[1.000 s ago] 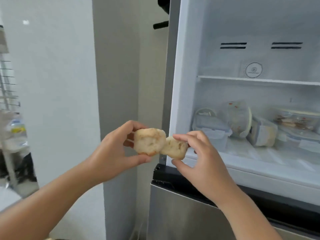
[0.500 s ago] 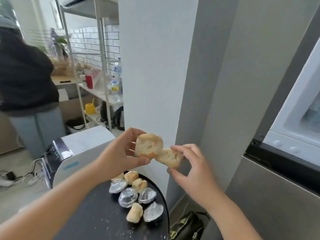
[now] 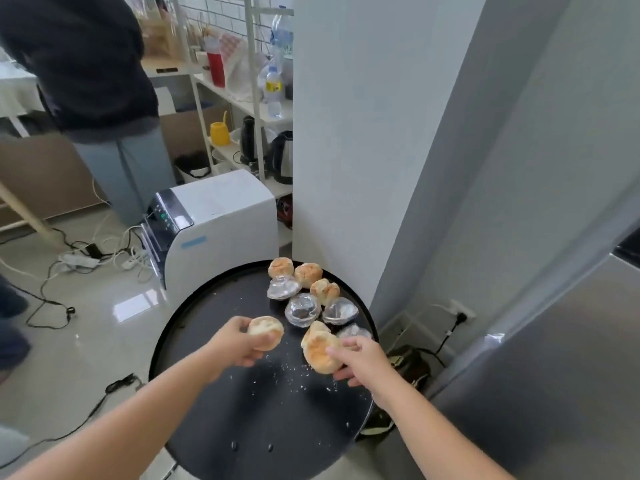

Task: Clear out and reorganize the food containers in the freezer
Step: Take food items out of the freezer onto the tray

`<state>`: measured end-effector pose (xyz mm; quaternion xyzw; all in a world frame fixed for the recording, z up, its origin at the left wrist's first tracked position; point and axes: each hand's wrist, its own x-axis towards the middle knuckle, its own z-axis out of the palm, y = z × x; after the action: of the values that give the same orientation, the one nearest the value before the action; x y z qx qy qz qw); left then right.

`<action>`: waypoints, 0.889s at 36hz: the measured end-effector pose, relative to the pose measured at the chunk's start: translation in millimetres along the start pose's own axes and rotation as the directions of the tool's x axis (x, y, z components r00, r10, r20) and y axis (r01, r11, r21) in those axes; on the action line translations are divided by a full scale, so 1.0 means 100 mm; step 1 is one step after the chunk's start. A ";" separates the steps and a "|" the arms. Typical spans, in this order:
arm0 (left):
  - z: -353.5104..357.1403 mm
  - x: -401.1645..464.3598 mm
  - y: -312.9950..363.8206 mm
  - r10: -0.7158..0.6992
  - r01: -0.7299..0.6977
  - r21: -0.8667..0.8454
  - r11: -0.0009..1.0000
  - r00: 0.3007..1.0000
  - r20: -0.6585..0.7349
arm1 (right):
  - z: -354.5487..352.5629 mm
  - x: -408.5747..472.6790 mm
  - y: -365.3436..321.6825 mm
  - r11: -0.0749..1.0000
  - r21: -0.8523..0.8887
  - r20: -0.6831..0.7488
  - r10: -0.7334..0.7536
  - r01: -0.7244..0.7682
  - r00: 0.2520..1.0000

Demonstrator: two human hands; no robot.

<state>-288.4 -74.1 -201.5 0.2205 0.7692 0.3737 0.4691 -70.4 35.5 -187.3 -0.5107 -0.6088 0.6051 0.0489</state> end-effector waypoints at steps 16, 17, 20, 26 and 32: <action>0.08 0.25 -0.46 -0.136 0.115 -0.115 0.987 0.973 -0.187 | 0.67 0.42 0.11 0.834 0.414 0.124 0.343 -0.363 0.931; 0.08 0.27 -0.47 -0.126 0.102 -0.128 0.986 0.973 -0.193 | 0.69 0.43 0.11 0.826 0.430 0.120 0.349 -0.365 0.930; 0.07 0.29 -0.52 -0.085 0.049 -0.198 0.979 0.981 -0.176 | 0.74 0.48 0.12 0.801 0.481 0.120 0.343 -0.356 0.932; 0.08 0.27 -0.52 0.004 -0.028 -0.190 0.981 0.992 -0.129 | 0.80 0.55 0.18 0.763 0.558 0.143 0.301 -0.328 0.943; 0.07 0.25 -0.55 0.050 -0.057 -0.034 0.998 0.983 -0.176 | 0.71 0.51 0.18 0.749 0.566 0.159 0.309 -0.343 0.938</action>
<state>-293.1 -88.0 -260.6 0.1981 0.7938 0.4189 0.3938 -132.3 17.0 -248.7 -0.5521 -0.2949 0.7757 0.0808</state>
